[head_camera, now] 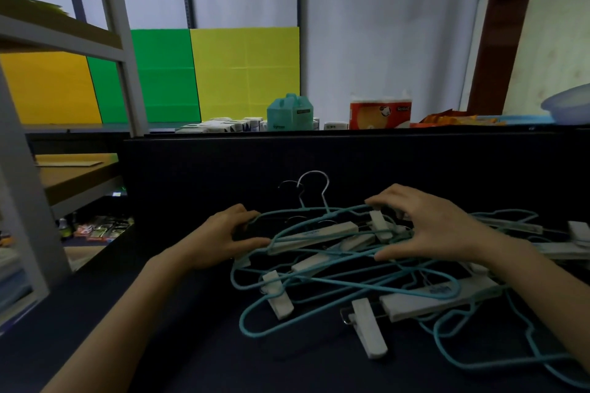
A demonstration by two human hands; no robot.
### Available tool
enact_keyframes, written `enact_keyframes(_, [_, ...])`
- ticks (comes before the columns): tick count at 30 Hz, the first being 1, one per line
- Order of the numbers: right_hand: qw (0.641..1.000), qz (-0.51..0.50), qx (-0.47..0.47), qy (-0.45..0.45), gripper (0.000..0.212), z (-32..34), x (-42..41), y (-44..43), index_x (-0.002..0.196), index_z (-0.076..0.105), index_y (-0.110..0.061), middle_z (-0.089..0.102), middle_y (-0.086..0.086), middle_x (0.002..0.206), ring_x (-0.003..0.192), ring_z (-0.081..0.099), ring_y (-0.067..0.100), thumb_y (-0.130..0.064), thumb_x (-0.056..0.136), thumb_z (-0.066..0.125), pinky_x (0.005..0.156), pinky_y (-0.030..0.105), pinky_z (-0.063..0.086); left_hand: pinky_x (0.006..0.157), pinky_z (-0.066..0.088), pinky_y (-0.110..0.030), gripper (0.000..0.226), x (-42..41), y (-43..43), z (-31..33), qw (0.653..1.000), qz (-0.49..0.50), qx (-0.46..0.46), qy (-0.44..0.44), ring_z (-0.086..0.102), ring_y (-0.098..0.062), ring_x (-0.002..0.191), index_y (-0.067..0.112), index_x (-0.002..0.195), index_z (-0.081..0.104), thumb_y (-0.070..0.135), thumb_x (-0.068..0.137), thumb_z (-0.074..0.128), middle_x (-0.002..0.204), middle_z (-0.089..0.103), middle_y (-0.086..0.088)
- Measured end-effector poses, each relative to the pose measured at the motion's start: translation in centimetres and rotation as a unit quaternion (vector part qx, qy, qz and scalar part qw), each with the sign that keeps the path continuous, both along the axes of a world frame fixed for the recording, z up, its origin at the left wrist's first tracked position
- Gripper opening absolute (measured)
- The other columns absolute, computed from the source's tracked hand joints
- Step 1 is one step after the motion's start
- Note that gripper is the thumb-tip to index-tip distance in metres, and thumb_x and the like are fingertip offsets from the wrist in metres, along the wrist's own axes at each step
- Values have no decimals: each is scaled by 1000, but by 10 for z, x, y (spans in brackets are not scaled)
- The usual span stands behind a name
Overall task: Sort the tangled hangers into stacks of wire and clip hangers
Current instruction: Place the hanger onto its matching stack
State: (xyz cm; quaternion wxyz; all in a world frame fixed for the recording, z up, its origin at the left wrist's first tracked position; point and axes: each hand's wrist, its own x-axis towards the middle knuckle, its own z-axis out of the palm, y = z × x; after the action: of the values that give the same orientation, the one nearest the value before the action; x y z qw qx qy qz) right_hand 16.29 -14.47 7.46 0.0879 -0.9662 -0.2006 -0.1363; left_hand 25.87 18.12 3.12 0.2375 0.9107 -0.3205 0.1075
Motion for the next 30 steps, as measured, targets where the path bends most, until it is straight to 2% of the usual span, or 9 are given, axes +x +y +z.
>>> enact_keyframes(2, [1000,-20,13,-14,92,0,-9,-9,134,36,-39,36,-27,118,96,40,-7,-81,54,52,73,10,37,66,42,-15,73,0,1,2,1000,1,-17,-14,51,-5,78,22,125,52,65,66,51,89,47,12])
enact_keyframes(7, [995,-75,71,-16,91,3,-34,-39,132,38,-42,38,-28,119,106,45,1,-79,51,56,84,26,42,66,42,-12,54,-6,-2,15,997,-11,-71,-42,50,-3,76,28,113,57,60,70,51,86,50,7])
enact_keyframes(11, [985,-95,134,-60,88,10,-60,-68,131,46,-36,47,-22,119,108,51,7,-72,51,61,91,36,46,67,46,-19,56,-16,-15,28,994,-14,-86,-63,53,-4,78,29,115,55,61,70,51,91,51,9])
enact_keyframes(14, [974,-109,181,-82,83,16,-86,-97,127,51,-33,51,-23,116,107,52,5,-64,52,66,90,30,42,69,43,-20,61,-25,-44,40,993,-23,-72,-90,53,-3,79,26,119,54,62,70,50,91,49,13])
enact_keyframes(17, [968,-135,187,-100,79,18,-118,-132,125,50,-34,52,-23,115,105,52,4,-60,53,67,87,27,39,70,43,-25,66,-37,-86,50,991,-31,-43,-119,52,-2,81,27,120,52,68,69,45,91,47,17])
enact_keyframes(20, [963,-169,184,-102,77,16,-156,-174,127,50,-34,51,-23,117,104,50,1,-57,55,67,86,26,37,72,44,-29,70,-53,-140,57,988,-51,-16,-143,52,-6,80,25,121,51,70,69,40,93,45,13])
enact_keyframes(24, [954,-234,165,-92,74,11,-212,-237,125,47,-40,49,-29,116,104,50,0,-59,56,66,87,25,36,72,41,-31,79,-78,-221,63,982,-84,4,-168,51,-15,81,20,123,50,73,67,34,93,43,8])
enact_keyframes(30, [934,-319,131,-96,73,10,-294,-338,119,45,-48,39,-43,108,97,41,-11,-70,52,61,86,23,33,72,37,-27,85,-121,-349,59,976,-144,13,-166,47,-12,81,19,127,46,76,66,32,94,41,10])
